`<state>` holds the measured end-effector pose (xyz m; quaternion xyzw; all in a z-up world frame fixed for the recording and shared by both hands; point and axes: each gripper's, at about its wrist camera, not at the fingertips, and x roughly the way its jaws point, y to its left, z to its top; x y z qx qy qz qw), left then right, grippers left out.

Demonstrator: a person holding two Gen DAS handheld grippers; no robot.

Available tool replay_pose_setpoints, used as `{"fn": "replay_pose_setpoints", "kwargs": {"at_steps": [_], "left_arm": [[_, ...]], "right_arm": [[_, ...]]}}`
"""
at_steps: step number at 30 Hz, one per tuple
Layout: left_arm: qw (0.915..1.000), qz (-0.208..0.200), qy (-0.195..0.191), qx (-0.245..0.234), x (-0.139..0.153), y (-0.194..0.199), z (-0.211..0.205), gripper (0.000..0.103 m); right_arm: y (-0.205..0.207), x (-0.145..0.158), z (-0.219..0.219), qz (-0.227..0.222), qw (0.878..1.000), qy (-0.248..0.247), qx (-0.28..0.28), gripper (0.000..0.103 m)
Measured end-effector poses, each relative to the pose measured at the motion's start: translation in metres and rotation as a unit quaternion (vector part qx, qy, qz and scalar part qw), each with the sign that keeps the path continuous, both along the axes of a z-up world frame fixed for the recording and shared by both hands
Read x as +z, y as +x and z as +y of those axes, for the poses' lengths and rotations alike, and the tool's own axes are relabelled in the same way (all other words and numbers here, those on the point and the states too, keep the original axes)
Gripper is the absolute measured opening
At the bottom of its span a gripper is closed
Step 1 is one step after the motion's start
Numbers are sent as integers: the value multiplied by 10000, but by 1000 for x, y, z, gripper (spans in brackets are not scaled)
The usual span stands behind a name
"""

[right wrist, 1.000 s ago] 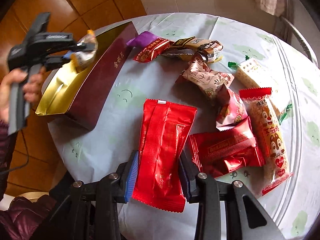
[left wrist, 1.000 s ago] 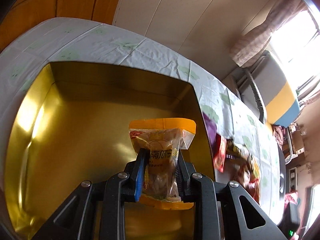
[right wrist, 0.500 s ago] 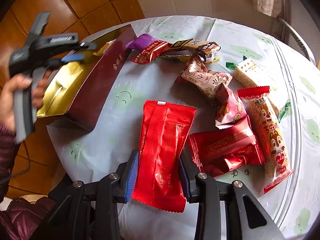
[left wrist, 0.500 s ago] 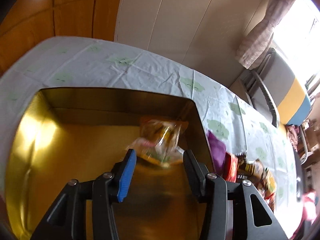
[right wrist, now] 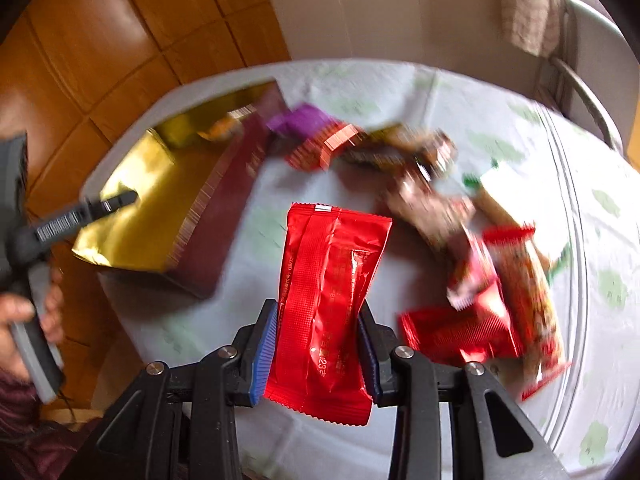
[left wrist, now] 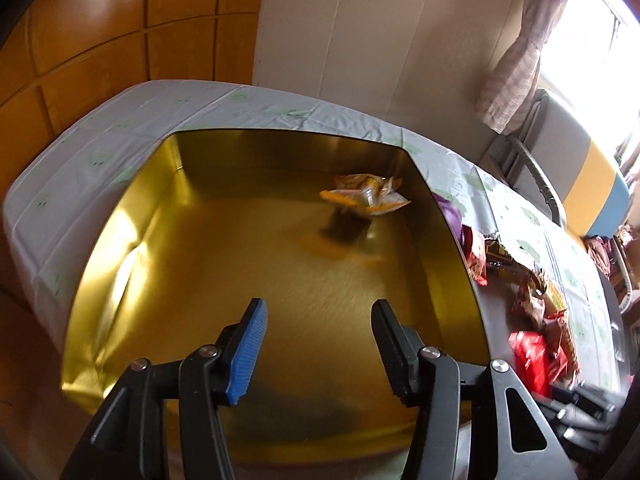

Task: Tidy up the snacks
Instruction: 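Carry the red packet over the gold tray and open the right tool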

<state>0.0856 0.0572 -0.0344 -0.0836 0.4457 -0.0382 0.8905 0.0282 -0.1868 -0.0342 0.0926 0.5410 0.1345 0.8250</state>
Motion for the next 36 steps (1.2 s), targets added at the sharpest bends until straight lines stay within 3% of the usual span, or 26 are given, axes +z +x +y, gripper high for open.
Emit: {"fn": "replay_pose_setpoints", "kwargs": {"at_steps": [10,16,22,36], "left_arm": [[9991,-174,-28,378,5,-24,33,56],[9986,-170,-99,487,2,-29,43,56],[9986,-103,-124,512,-4,-33,48,56],[9991,-36,-108,420,-10,-31,41,56]], "right_arm": [[60,47,80,-386,9962,259,741,37],[104,38,116,-102,9969,226,752,37],[135,11,122,237,9991,69,339,39],[88,27,85,-348,9989,-306,27,40]]}}
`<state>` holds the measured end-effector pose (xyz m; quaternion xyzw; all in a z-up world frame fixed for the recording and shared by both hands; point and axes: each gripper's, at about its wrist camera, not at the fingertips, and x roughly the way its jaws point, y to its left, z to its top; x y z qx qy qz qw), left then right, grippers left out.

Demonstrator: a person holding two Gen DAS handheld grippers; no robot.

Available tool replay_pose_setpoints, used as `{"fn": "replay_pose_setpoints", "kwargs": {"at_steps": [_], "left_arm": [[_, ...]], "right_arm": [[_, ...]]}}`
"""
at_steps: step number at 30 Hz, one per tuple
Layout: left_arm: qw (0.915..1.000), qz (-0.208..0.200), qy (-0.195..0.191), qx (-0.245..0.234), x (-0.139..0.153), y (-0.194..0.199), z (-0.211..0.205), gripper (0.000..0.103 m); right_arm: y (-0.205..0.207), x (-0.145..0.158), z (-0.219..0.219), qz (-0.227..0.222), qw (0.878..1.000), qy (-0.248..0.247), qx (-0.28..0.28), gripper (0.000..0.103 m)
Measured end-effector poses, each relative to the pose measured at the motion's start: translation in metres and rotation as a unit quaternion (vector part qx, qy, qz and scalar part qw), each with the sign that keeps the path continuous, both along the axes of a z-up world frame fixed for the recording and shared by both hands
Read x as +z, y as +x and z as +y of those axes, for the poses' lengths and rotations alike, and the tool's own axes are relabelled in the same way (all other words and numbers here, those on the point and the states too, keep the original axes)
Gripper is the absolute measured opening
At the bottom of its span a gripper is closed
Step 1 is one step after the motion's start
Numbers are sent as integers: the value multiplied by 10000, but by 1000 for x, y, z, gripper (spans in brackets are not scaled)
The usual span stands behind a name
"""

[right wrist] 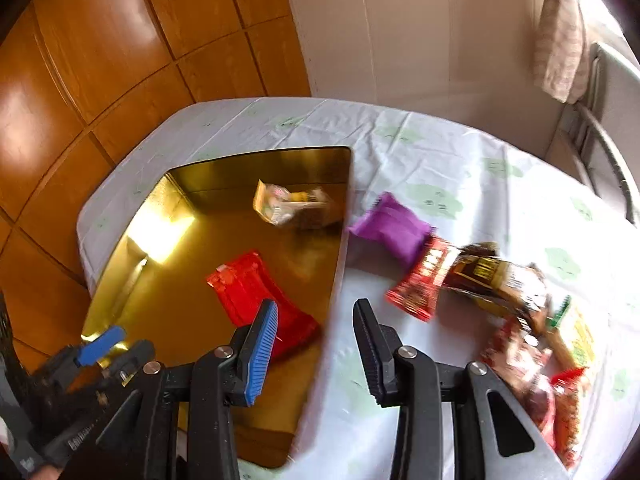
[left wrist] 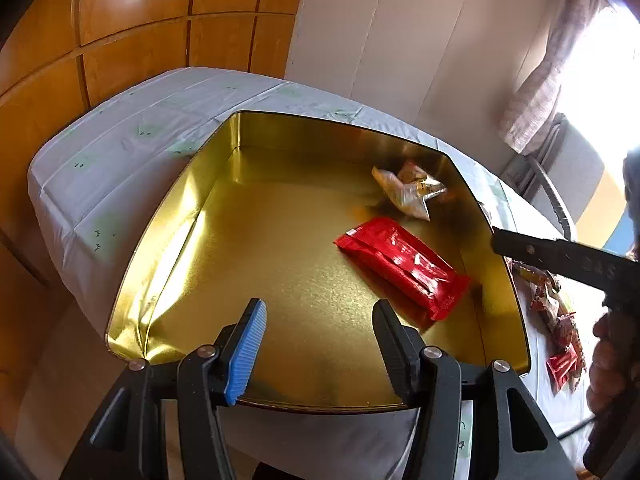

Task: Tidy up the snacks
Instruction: 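Carry the red packet over the gold tray and open the right tool, then move the left tool back over the snack pile toward the purple pouch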

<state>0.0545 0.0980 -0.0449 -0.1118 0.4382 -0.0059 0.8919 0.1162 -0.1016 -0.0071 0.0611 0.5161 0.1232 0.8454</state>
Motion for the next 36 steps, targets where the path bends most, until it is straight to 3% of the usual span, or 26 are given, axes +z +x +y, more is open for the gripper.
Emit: {"fn": "replay_pose_setpoints", "kwargs": {"at_steps": [8,23,29,34,36], "left_arm": [[9998,-53,169,-120,4,-4,-11,58],[9946,-194,542,-869,18,-8,-52,58],[9879,-332,572,-1404,28,-6,-76,58],[9752,-329,724,-2065,36,5,-105,57],[9678,-379,846,-2342,44,14,-117,54]], "right_arm": [[-29,11,-45,-279,9987,-405,-131,41],[-55,10,-175,-111,9902,-1227,-657,41],[-54,-6,-237,145,9899,-1031,-963,41],[-58,-27,-274,277,9881,-260,-1490,41],[-56,-32,-281,447,9845,-224,-1680,41]]}}
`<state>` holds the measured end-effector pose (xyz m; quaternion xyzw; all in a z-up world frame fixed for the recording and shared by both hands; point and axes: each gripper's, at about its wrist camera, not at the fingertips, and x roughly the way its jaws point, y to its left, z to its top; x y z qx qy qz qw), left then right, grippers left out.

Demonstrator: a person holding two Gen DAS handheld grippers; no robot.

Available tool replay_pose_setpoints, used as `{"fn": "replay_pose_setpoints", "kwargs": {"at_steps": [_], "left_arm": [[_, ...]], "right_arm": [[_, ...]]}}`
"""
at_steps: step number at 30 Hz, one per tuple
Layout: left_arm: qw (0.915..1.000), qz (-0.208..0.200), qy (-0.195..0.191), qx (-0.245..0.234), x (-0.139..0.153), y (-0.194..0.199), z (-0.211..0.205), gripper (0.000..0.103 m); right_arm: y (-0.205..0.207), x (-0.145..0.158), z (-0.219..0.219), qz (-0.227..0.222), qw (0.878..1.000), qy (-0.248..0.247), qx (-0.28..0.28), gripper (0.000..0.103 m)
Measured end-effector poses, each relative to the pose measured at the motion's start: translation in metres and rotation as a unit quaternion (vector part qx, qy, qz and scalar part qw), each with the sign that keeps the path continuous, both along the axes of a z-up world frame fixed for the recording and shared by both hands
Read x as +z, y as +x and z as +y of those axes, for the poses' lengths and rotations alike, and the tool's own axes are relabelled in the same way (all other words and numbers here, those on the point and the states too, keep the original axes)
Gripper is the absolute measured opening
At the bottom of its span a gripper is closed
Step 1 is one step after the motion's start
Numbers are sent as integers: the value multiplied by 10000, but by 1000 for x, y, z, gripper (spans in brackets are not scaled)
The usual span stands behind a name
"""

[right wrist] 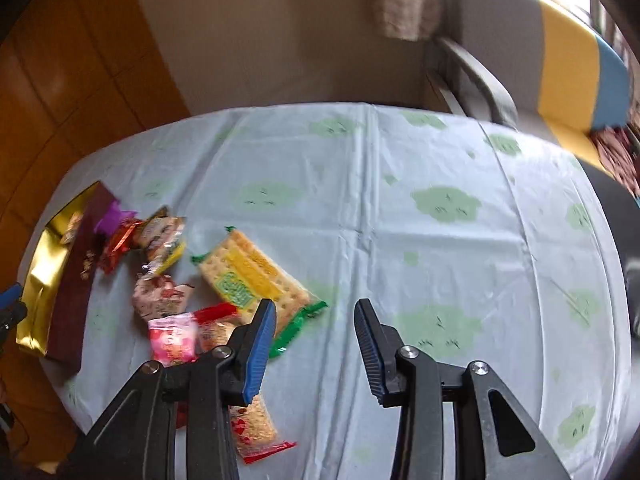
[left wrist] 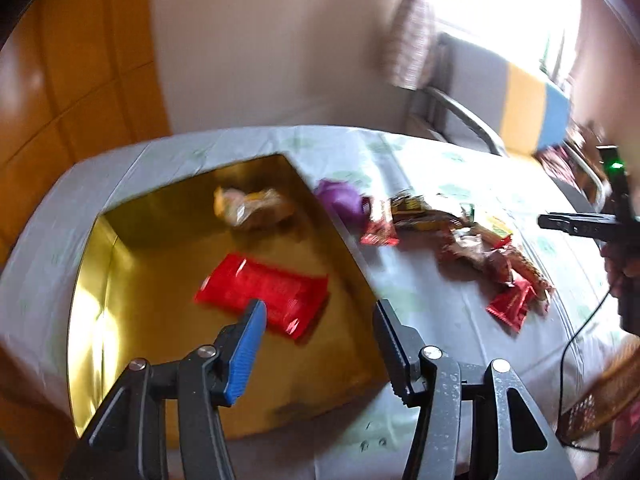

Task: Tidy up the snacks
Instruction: 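Move the left tool back over the snack pile toward the purple pouch, then close the left tool on the purple pouch and lift it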

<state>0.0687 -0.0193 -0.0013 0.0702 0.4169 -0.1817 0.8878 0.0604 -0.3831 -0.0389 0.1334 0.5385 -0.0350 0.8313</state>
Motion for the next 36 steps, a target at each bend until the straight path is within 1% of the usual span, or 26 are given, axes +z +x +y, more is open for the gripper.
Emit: {"fn": "replay_pose_setpoints", "kwargs": {"at_steps": [3,5,6,7,9,10,11,12,13,14,15,16,17,18,19,20,22,24,25,26,29,30,32,33,35,36], "left_arm": [[9986,31,295,-442,9,20,-21,53],[9965,99,417,-716,13,33,-34,53],[9951,68,505,-844,15,40,-42,53],[9938,35,600,-937,17,45,-49,50],[9880,33,887,-1261,16,58,-66,44],[9839,-37,1091,-1416,16,65,-74,43],[9777,-103,1336,-1616,14,72,-82,43],[9703,-89,1553,-1851,12,78,-88,43],[9611,-47,1794,-2101,8,87,-96,43],[9547,0,1941,-2257,4,90,-97,43],[9423,26,2220,-2507,-2,98,-103,43],[9355,-9,2375,-2617,-4,101,-103,43],[9261,-21,2573,-2759,-8,106,-105,47],[9150,69,2763,-2940,-14,111,-108,48],[9063,115,2900,-3071,-18,114,-111,48],[8985,143,3014,-3189,-22,117,-114,51],[8799,297,3217,-3485,-30,123,-121,59],[8620,311,3434,-3716,-37,127,-129,62],[8540,402,3498,-3830,-41,129,-132,65],[8435,505,3602,-3953,-46,133,-135,66],[8180,730,3862,-4199,-56,140,-141,66],[8085,731,3984,-4268,-61,143,-142,66],[7975,850,4079,-4363,-68,147,-145,66],[7937,855,4120,-4394,-71,149,-146,66],[7895,853,4166,-4426,-77,154,-149,64],[7909,935,4146,-4403,-81,158,-151,61]], "right_arm": [[0,5,-2,-117,9999,116,3,41],[1,8,2,-153,9997,180,38,41],[2,9,4,-166,9996,196,69,41],[2,10,7,-180,9995,218,109,41],[2,12,7,-190,9994,255,134,41],[2,12,8,-197,9993,288,145,41],[2,13,7,-204,9992,310,148,41],[1,14,7,-214,9991,330,141,41],[1,15,6,-219,9990,359,136,41],[1,15,5,-220,9990,379,132,41],[1,15,5,-221,9989,390,125,41],[3,14,3,-217,9989,411,114,41],[3,14,2,-211,9988,435,100,41],[3,14,1,-202,9987,461,78,41],[4,13,-2,-183,9986,485,47,41],[4,12,-3,-166,9986,495,23,41],[4,9,-6,-107,9986,513,-29,41],[4,7,-8,-45,9986,528,-59,41],[4,5,-9,-22,9986,532,-64,41],[5,5,-9,-7,9985,538,-69,41],[6,2,-9,41,9984,564,-47,41],[6,1,-9,55,9984,566,-36,42],[7,0,-9,79,9983,575,-13,42],[7,0,-9,89,9983,571,-10,42],[7,-1,-9,97,9983,575,-14,42],[7,0,-10,91,9983,573,-15,42]]}}
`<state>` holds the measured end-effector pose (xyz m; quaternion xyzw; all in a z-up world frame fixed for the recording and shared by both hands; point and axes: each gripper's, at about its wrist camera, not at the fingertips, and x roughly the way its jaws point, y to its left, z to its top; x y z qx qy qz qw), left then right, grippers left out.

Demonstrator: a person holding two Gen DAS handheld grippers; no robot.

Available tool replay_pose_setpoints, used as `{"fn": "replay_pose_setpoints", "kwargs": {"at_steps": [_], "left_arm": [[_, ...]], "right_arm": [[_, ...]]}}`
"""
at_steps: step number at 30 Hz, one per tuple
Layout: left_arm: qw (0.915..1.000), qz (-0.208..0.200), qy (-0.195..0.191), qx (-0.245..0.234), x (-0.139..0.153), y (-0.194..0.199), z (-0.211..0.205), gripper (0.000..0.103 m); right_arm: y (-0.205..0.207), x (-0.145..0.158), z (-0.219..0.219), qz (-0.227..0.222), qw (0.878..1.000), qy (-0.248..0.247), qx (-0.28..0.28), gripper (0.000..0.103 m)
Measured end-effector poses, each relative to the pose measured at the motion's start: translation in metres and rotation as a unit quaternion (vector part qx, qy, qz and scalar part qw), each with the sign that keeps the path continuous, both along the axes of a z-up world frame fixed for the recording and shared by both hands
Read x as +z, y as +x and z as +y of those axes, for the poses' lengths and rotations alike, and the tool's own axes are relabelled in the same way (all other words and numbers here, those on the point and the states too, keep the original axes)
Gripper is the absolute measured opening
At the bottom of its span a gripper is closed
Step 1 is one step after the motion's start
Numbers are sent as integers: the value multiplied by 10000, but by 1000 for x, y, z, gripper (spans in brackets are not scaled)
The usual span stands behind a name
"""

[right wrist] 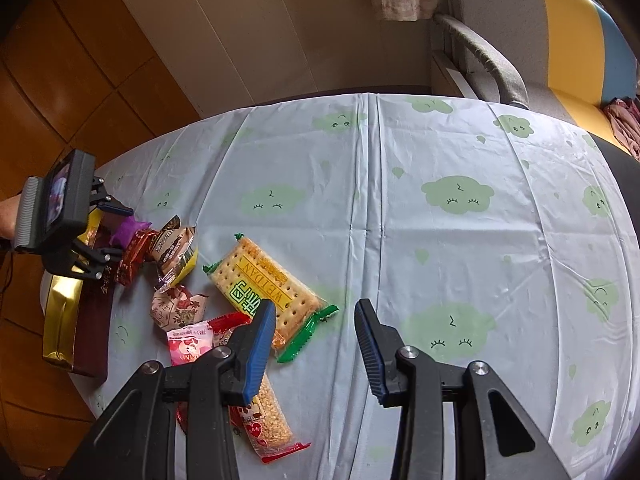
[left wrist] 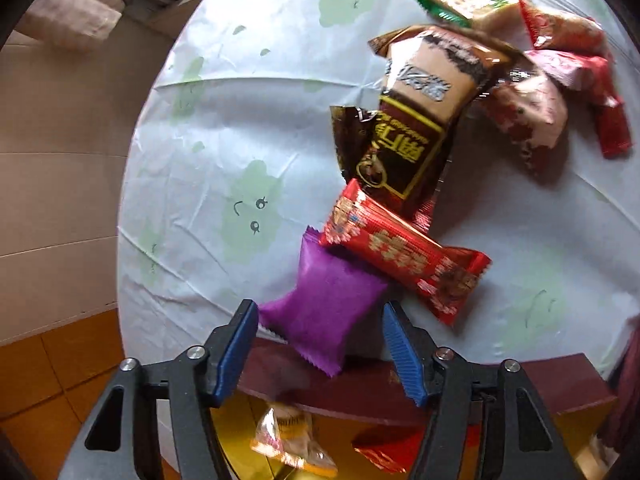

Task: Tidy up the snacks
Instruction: 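Close the left tool on the purple pouch and lift it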

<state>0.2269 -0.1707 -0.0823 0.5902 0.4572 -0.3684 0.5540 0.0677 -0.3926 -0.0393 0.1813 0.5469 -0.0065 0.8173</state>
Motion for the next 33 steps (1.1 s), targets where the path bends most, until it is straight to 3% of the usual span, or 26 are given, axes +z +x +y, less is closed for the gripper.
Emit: {"fn": "replay_pose_setpoints", "kwargs": {"at_steps": [1,2,3,7,12,16,20,25,31,33], "left_arm": [[10000,-12,-1,51,-3,3,-1,57],[9999,-11,-37,146,-5,7,-2,45],[9990,260,-132,347,-5,10,-1,41],[9961,268,-516,660,3,14,5,39],[9753,557,-1606,1410,24,6,9,39],[9638,637,-2001,1641,33,-22,7,38],[9453,775,-2511,1934,51,-68,6,38],[9333,861,-2732,2164,55,-126,3,38],[9021,1800,-2639,2901,35,-182,5,39],[9003,1772,-2549,3050,30,-193,4,40]], "right_arm": [[0,1,-1,-18,10000,-8,-11,42],[0,1,-1,-30,10000,-7,-28,42],[0,1,-2,-39,10000,6,-44,42],[0,5,-4,-99,9999,-6,-99,42],[-1,4,-4,-59,9999,-71,-133,42],[-2,5,-3,-48,9998,-149,-137,42],[-3,4,-2,-26,9998,-164,-138,42],[-4,2,4,36,9998,-207,-6,42],[-7,4,3,50,9998,-208,-38,42],[-7,5,3,39,9997,-217,-57,42]]}}
